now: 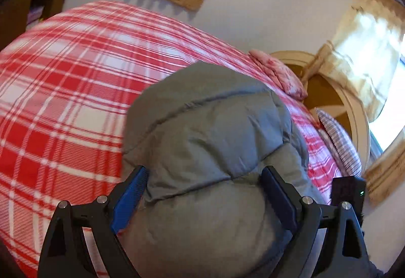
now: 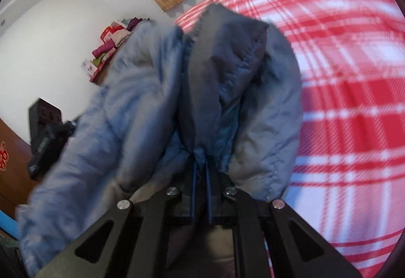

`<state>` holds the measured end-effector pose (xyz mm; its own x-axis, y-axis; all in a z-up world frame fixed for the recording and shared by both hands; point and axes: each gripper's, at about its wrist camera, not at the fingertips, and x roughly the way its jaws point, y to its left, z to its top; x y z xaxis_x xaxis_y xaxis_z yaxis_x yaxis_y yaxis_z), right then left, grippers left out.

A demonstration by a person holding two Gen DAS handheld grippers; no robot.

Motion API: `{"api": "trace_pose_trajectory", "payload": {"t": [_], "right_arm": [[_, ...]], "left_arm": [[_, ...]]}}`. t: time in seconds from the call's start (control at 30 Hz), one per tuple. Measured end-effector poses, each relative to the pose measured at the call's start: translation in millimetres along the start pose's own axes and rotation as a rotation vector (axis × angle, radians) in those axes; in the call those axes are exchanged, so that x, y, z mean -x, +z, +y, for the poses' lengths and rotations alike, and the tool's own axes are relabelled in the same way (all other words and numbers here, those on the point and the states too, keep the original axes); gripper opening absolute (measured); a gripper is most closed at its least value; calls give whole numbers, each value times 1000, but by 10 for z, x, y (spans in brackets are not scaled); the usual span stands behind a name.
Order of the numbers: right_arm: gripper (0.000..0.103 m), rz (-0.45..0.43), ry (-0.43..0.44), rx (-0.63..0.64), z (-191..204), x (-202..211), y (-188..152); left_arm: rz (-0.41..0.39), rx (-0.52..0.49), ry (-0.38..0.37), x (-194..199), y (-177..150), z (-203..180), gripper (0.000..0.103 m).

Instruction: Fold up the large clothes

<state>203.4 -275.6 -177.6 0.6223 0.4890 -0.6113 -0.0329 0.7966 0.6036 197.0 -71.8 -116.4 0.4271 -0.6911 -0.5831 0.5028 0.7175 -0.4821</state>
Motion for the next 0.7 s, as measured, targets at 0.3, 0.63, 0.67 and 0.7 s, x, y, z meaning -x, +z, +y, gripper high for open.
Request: {"api": "trace_pose_trajectory", "payload": {"t": [0.3, 0.63, 0.67, 0.7], "right_arm": [[11, 10, -58, 20, -32, 325, 29], [61, -140, -116, -28, 246, 1204, 599], [61, -125, -118, -35, 314, 1117, 706], [60, -108, -138, -31, 408, 1009, 809]], "left_arm": [[8, -223, 128, -210, -139, -409, 92], [-19, -271, 177, -205, -226, -521, 92], [-22, -290, 189, -214, -246, -568, 92], [-25, -307, 202, -221, -262, -607, 92]]}}
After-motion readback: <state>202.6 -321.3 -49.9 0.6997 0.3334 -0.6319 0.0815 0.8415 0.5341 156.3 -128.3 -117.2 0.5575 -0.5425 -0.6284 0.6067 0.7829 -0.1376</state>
